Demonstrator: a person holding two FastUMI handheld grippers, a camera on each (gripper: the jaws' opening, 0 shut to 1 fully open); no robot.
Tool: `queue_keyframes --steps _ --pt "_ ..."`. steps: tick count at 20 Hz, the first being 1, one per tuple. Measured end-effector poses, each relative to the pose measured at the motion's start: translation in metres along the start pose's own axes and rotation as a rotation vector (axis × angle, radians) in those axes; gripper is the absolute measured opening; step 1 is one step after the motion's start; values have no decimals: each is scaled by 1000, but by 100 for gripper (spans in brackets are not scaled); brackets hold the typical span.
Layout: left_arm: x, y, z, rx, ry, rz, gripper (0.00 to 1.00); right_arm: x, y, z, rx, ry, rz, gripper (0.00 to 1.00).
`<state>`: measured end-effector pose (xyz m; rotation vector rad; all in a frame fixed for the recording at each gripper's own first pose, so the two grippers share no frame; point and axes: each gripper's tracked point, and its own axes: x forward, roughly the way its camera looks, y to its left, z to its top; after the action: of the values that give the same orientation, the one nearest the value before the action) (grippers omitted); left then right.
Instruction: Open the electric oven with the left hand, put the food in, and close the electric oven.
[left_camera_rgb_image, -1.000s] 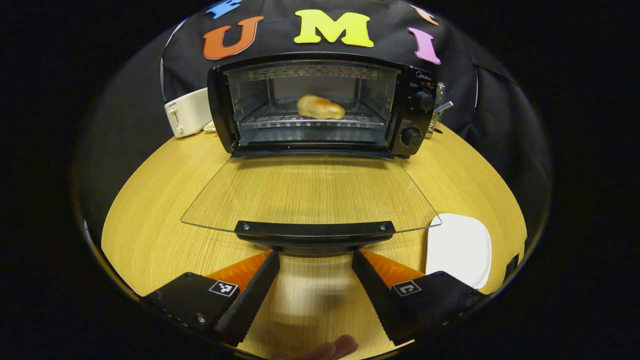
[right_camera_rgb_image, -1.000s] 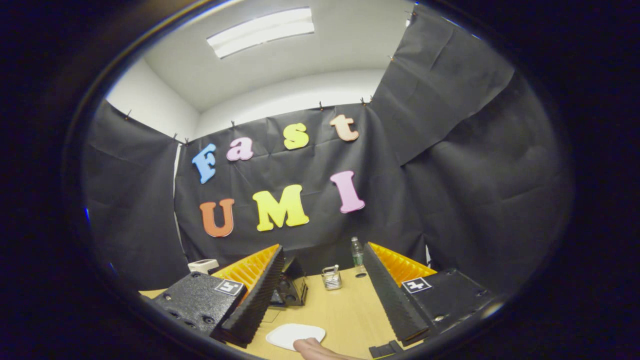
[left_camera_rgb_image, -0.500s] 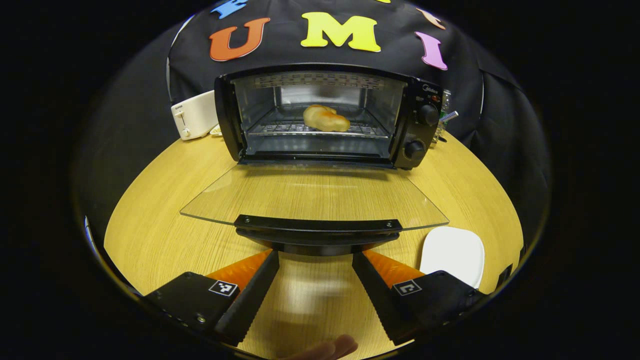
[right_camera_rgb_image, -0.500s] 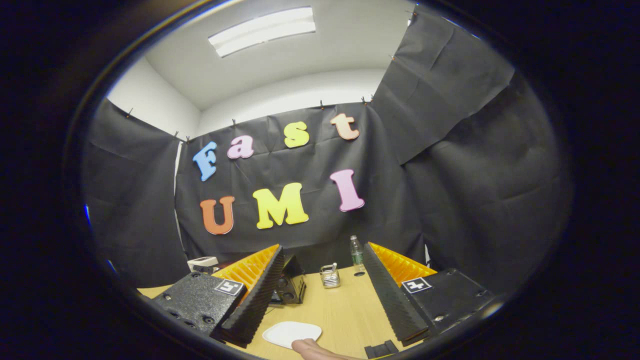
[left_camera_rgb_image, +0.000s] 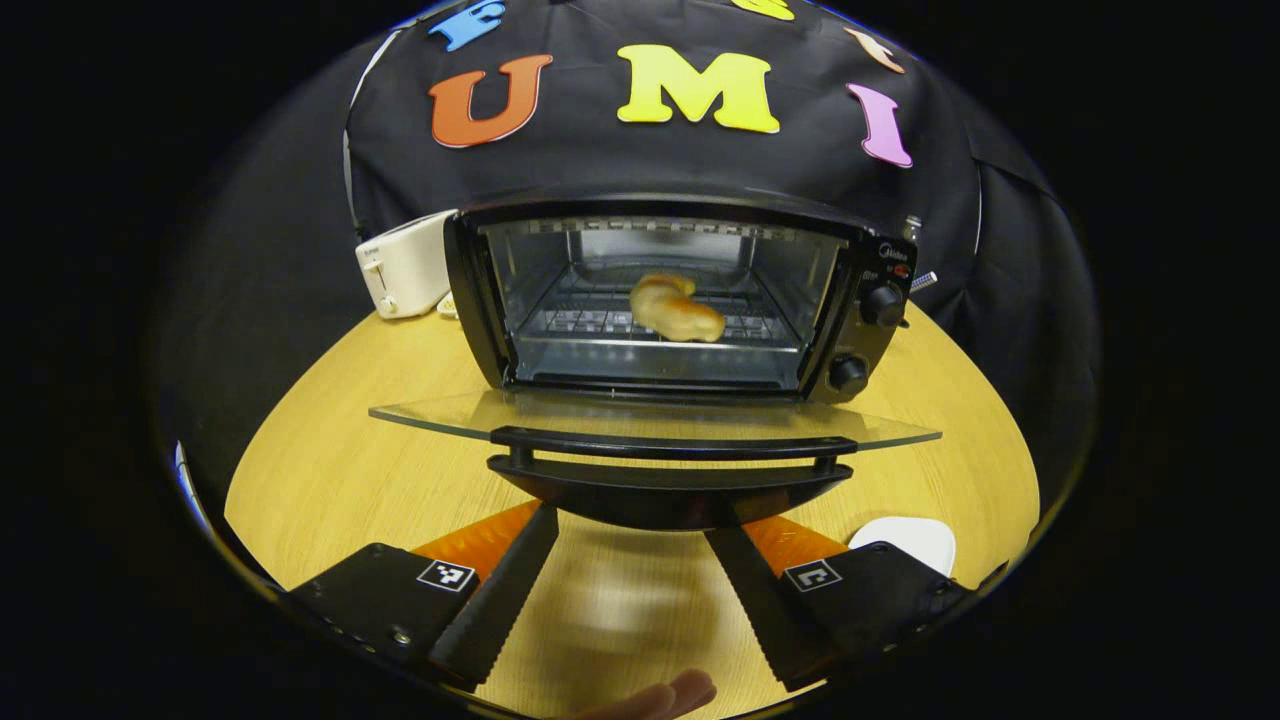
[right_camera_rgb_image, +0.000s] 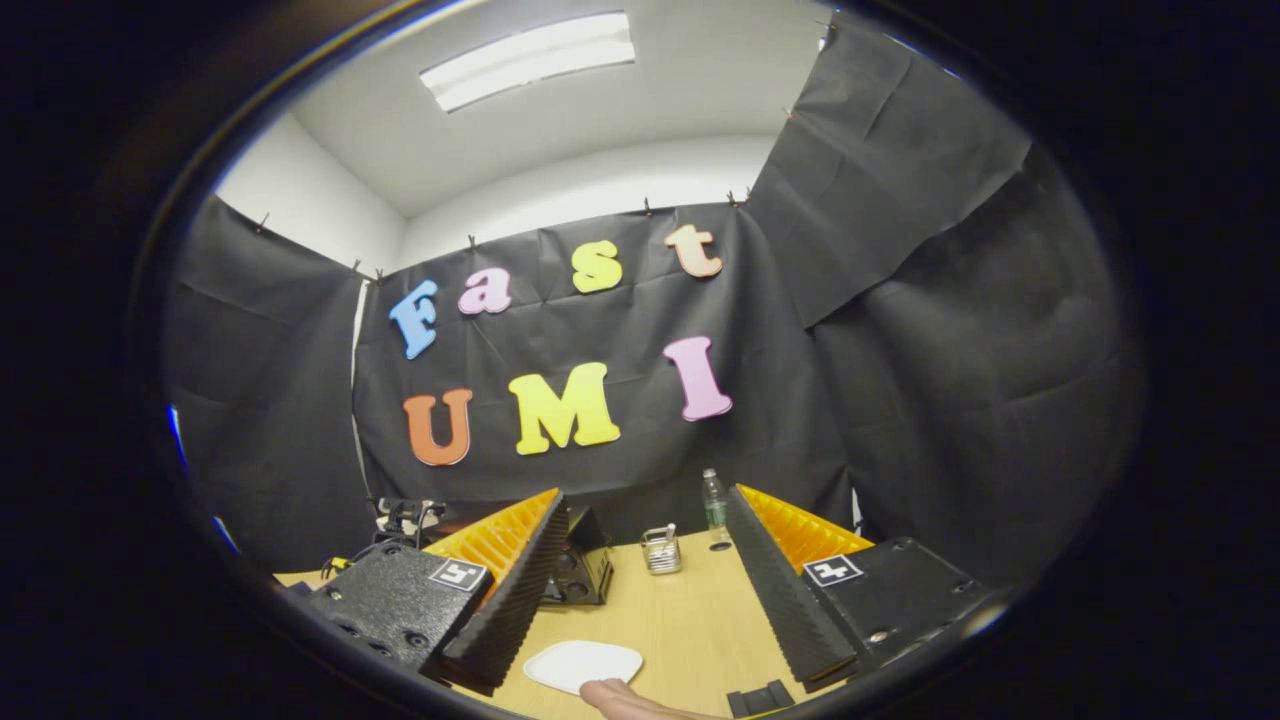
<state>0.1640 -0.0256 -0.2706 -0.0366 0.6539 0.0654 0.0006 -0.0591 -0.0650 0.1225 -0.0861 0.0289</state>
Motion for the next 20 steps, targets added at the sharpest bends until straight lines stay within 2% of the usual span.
queue_keyframes --steps 4,7,12,20 --pt "-8 -14 54 50 -168 -43 95 3 -2 -6 14 17 -9 96" --pt "-24 -11 75 100 -260 -50 97 7 0 -10 14 35 4 99" --pt "-57 -9 74 107 -300 -65 96 5 4 -13 16 44 12 98" --pt "-148 4 87 109 -498 -53 96 3 9 -14 4 42 20 97"
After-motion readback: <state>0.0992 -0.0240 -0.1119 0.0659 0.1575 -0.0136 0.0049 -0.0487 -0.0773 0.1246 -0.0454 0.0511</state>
